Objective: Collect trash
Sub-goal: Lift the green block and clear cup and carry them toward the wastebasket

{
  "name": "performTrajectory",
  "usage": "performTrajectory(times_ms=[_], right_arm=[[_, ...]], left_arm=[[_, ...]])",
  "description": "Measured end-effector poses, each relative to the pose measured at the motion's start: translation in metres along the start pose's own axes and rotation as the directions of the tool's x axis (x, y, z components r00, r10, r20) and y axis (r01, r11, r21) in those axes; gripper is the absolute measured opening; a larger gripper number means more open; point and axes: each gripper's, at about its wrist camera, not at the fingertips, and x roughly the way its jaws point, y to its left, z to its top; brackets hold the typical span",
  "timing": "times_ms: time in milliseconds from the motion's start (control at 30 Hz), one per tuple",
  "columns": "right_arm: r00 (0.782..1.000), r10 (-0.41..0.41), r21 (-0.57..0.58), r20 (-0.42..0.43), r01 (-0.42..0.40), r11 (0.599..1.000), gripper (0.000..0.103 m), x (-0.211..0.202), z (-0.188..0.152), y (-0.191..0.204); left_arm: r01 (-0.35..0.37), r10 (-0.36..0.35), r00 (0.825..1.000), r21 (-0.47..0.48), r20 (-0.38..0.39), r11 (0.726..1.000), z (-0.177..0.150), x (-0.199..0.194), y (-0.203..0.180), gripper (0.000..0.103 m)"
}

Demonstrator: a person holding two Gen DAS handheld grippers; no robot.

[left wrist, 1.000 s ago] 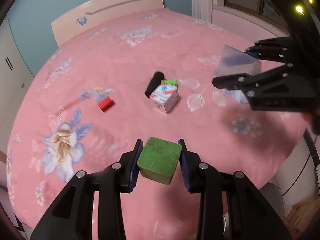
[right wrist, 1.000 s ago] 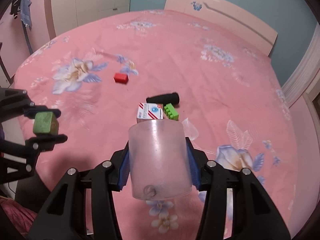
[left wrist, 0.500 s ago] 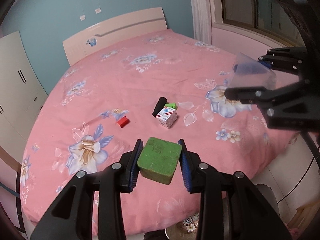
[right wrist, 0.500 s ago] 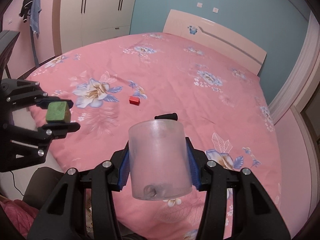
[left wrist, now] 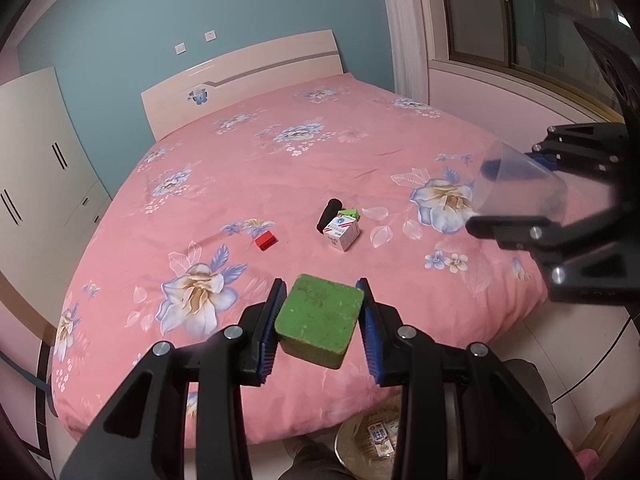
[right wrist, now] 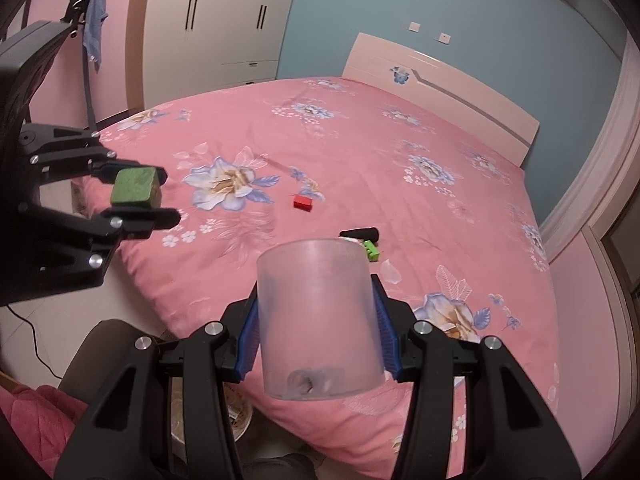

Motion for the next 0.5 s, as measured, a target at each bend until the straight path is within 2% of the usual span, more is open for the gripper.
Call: performTrajectory(times_ms=[233, 500], right_arm=[[0.999, 0.025, -0.033, -0.026, -0.026, 0.999, 0.050, -0.001, -0.016, 0.026], [0.995, 0.062, -0.036, -0.079, -0.065, 0.997, 0.050, 0.016, -0.037, 0.046]], left_arm=[[0.001, -0.001, 0.999, -0.003, -0.032, 1.000, -0.022, 0.000, 0.000, 0.038], [0.018, -0.018, 0.994, -0.004, -0.105, 1.000, -0.054, 0.019, -0.004, 0.038]])
